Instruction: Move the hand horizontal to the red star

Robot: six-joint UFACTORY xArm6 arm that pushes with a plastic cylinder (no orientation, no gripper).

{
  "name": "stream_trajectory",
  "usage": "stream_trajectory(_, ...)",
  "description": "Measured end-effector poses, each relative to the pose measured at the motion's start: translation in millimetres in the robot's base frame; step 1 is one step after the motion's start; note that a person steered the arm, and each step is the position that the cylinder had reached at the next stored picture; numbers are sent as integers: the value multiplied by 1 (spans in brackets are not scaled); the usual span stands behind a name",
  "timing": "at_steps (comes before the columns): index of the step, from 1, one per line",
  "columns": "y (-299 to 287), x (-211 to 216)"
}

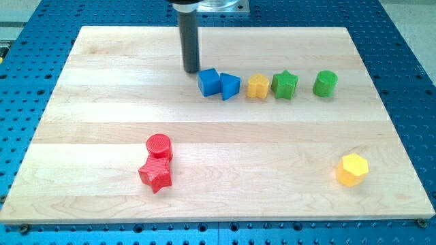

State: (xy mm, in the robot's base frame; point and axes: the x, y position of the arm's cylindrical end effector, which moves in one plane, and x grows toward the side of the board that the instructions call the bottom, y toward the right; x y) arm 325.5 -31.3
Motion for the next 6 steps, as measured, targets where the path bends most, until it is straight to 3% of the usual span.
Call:
stream_trajectory(2, 16, 25)
stream_trajectory(3, 8, 15)
stream_trajectory(4, -49, 38)
stream_trajectory(5, -19, 118)
stream_trajectory(6, 45, 174)
